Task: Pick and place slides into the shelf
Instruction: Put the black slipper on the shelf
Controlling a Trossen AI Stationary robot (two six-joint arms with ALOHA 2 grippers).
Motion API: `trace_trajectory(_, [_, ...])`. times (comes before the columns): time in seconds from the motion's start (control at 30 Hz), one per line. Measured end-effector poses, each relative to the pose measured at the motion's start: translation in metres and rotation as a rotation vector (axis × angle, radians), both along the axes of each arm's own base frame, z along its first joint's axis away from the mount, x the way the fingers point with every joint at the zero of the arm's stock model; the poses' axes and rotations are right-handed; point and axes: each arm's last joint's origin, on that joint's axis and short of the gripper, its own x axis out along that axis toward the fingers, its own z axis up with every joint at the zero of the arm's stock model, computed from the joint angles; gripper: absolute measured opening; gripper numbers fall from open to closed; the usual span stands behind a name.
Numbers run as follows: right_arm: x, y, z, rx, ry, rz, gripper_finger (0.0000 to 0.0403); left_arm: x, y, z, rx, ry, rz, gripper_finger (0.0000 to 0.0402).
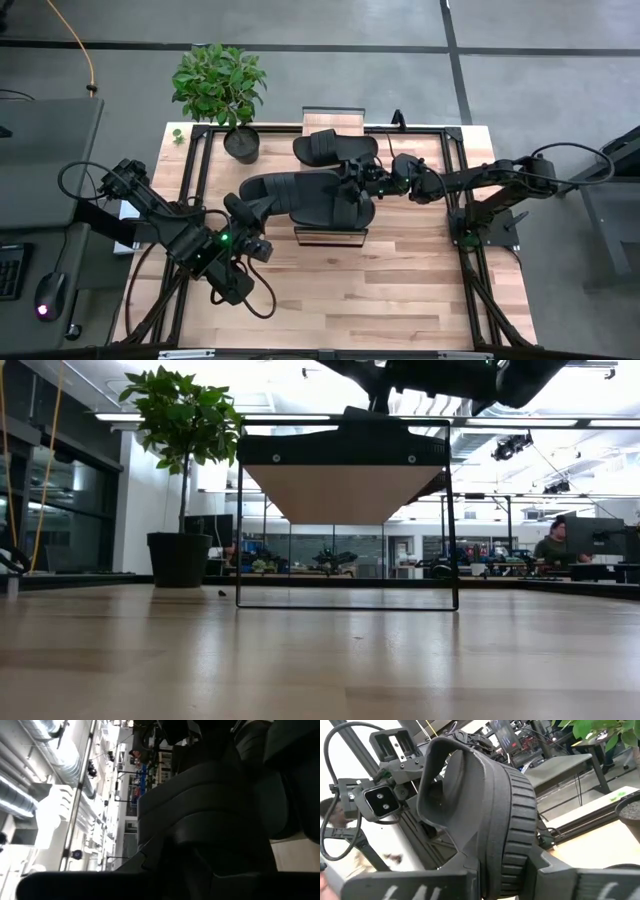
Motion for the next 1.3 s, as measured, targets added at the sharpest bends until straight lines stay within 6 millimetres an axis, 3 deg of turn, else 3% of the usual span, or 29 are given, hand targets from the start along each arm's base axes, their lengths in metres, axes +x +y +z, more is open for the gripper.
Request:
trace_trajectory(0.23, [-0.001, -0.008, 0.0, 0.013, 0.006, -0.002, 0.0049, -0.006, 0.004, -0.004, -0.033, 0.0, 0.002, 0.01])
trace_trajectory(0.67, [-0.002, -0.018, -0.001, 0.032, 0.02, 0.0, 0.0048, -0.033, 0.021, 0.0, -0.146, -0.111, 0.044, 0.0186])
trace_trajectory(0.9, [-0.005, -0.027, 0.001, 0.04, 0.015, -0.016, 0.0048, -0.044, 0.027, 0.01, -0.201, -0.154, 0.046, 0.0202])
trace_trajectory(1.3, [-0.03, -0.06, 0.02, 0.078, 0.01, -0.116, 0.0048, -0.069, 0.043, 0.03, -0.337, -0.324, 0.053, 0.0202])
